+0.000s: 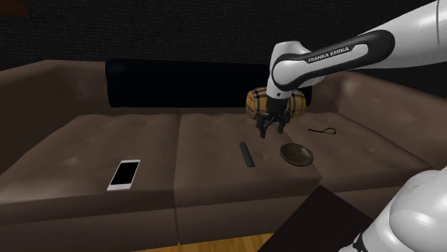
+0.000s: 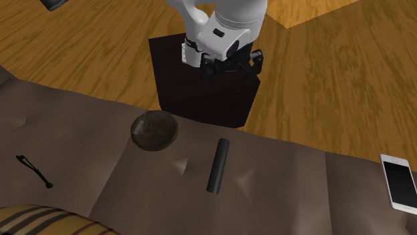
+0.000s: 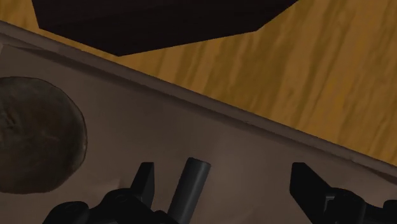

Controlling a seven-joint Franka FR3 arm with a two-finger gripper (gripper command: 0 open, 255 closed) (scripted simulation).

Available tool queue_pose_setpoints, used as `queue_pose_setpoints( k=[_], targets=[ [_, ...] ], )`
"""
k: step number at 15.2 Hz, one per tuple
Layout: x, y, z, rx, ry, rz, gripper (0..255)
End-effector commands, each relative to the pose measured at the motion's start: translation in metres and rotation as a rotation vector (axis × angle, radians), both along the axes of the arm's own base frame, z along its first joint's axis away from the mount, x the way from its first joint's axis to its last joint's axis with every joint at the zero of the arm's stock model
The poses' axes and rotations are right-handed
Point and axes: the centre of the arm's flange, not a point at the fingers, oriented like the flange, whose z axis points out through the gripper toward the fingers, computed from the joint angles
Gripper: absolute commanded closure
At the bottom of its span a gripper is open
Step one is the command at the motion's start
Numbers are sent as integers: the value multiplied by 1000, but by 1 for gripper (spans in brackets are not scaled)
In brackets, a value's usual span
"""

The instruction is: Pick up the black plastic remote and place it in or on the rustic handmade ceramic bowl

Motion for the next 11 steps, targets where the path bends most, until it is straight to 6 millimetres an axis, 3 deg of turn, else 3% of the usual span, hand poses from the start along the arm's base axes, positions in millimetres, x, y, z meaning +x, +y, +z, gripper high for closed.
queue_pose_setpoints(
  k=[1, 11],
  targets=[
    [16, -5, -20, 5, 10, -37, 0],
    [103, -43, -121, 33, 63, -216, 0]
  ],
)
